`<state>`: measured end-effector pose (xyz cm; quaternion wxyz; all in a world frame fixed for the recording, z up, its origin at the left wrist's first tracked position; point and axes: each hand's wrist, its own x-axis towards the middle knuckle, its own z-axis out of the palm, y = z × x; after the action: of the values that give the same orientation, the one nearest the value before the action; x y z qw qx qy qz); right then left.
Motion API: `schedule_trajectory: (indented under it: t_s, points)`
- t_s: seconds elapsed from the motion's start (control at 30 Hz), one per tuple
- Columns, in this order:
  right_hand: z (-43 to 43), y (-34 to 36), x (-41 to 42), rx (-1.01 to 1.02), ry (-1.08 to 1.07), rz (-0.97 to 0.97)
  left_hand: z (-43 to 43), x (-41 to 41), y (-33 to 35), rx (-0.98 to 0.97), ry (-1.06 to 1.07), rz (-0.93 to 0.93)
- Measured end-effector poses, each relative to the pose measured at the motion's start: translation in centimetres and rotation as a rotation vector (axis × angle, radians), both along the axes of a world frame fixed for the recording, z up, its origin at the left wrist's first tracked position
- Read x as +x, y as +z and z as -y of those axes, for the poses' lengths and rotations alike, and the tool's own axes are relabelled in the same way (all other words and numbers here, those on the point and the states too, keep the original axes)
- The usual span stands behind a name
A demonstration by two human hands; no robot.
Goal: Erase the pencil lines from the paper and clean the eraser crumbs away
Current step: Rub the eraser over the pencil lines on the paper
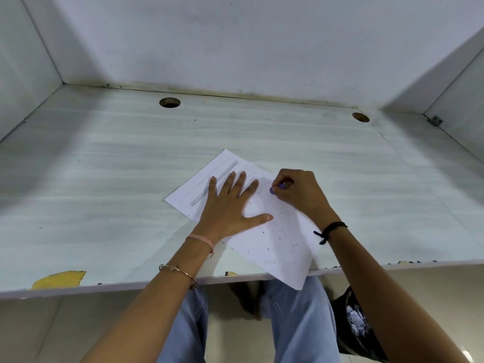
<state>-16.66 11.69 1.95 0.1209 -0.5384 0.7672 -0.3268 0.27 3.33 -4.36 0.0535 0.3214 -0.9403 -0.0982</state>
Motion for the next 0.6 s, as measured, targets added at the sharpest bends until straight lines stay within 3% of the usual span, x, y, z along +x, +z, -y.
schedule_trajectory:
  t_s: [0.17,0.37,0.5,0.6]
  points:
    - [-0.4,-0.5,1.7,0.073,0.149,-0.013,0.0,-0.1,-0.1,-0.007,0.006,-0.002]
    - [-0.7,-1.6,-1.2,-0.087,-0.146,0.249,0.0,0.0,-0.1,0.007,0.003,-0.005]
    - [-2.0,-2.8,-1.1,-0.244,-0.227,0.432,-0.7,-0.1,0.3,0.006,0.065,-0.007]
    - [-1.9,-2.5,-1.4,-0.266,-0.254,0.447,-0.8,-1.2,0.9,-0.101,0.111,-0.078]
